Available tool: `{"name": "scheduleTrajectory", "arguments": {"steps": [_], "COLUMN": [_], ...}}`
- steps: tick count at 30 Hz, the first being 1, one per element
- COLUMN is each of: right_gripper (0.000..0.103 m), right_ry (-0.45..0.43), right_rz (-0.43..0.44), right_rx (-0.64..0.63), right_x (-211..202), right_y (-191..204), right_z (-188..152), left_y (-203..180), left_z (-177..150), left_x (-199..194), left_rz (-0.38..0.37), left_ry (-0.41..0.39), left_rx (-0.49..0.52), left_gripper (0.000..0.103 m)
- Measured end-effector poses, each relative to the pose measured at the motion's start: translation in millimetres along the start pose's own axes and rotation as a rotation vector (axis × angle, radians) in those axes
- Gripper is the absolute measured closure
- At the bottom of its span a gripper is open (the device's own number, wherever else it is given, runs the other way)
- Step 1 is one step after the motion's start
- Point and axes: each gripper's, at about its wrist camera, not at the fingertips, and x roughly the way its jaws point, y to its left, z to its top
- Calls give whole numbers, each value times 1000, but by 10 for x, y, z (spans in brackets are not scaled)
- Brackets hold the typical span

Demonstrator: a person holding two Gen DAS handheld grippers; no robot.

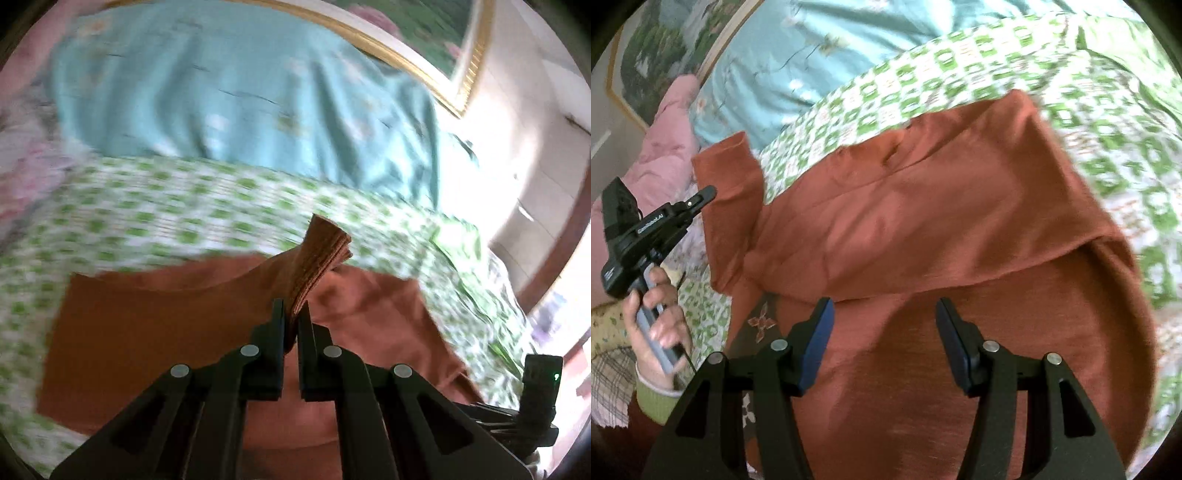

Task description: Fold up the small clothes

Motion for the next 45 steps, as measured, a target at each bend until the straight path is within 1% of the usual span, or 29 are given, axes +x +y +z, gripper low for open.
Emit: {"name": "scheduleTrajectory", "arguments": {"steps": [2,5,8,11,13,14,16,17,19,21,23,25,27,28,29,31,32,34,35,36,37,38,40,41,42,43,45], "right_gripper": [45,45,45,45,45,45,45,44,43,34,27,26,26,26,26,26,26,26,35,70,90,99,99,99,99,99,99], "right_ry": [-21,-51,-72,-91,-95,-97,-97,-95,-84,-76,-64,-55,-46,-45,-46,-37,-29,-28,-33,-41,-41,-24,-22,-49,-87,-145,-226], "right_rz": [-12,-32,-42,-45,-39,-32,-20,-14,2,20,32,48,55,54,45,8,-4,-17,-23,-29,-42,-42,6,30,45,57,54], "right_rx": [30,68,98,123,134,140,144,147,164,175,179,177,176,171,157,140,143,146,137,127,121,124,128,106,82,50,23], "right_x": [-84,-210,-316,-371,-370,-358,-315,-285,-208,-144,-44,86,199,261,347,488,552,686,726,760,806,876,895,806,669,448,122], "right_y": [-129,-307,-450,-544,-574,-574,-548,-531,-505,-478,-418,-348,-299,-267,-223,-180,-178,-157,-133,-103,-75,-49,2,71,134,195,194], "right_z": [7,18,25,59,84,106,145,168,217,257,317,373,418,443,485,539,555,604,627,650,677,710,781,843,899,970,1043], "left_y": [-288,-554,-697,-733,-759,-736,-709,-681,-640,-567,-436,-276,-14,106,297,572,763,1034,1138,1211,1258,1286,1269,1244,1221,1204,1217], "left_z": [-63,-194,-354,-485,-575,-621,-694,-731,-772,-818,-872,-918,-976,-993,-1012,-1043,-1072,-1107,-1126,-1142,-1150,-1147,-1108,-1075,-1013,-965,-865], "left_x": [264,611,938,1202,1293,1325,1330,1282,1154,926,681,475,233,131,-18,-200,-298,-366,-359,-343,-317,-268,-176,-135,-98,-77,-70], "left_rz": [-5,-21,-31,-34,-37,-38,-36,-45,-42,-6,34,87,172,204,254,335,375,411,409,400,388,384,404,411,414,419,431], "left_ry": [41,94,142,193,228,249,269,276,269,243,219,204,190,178,159,139,124,131,146,157,161,165,171,170,163,158,138], "left_rx": [29,50,64,83,92,91,90,87,92,105,102,85,41,15,-28,-90,-137,-211,-246,-274,-294,-301,-279,-263,-248,-242,-239], "left_gripper": [100,100,100,99,97,95,84,80,59,52,51,51,51,51,51,51,51,51,51,51,51,51,51,51,52,52,52]}}
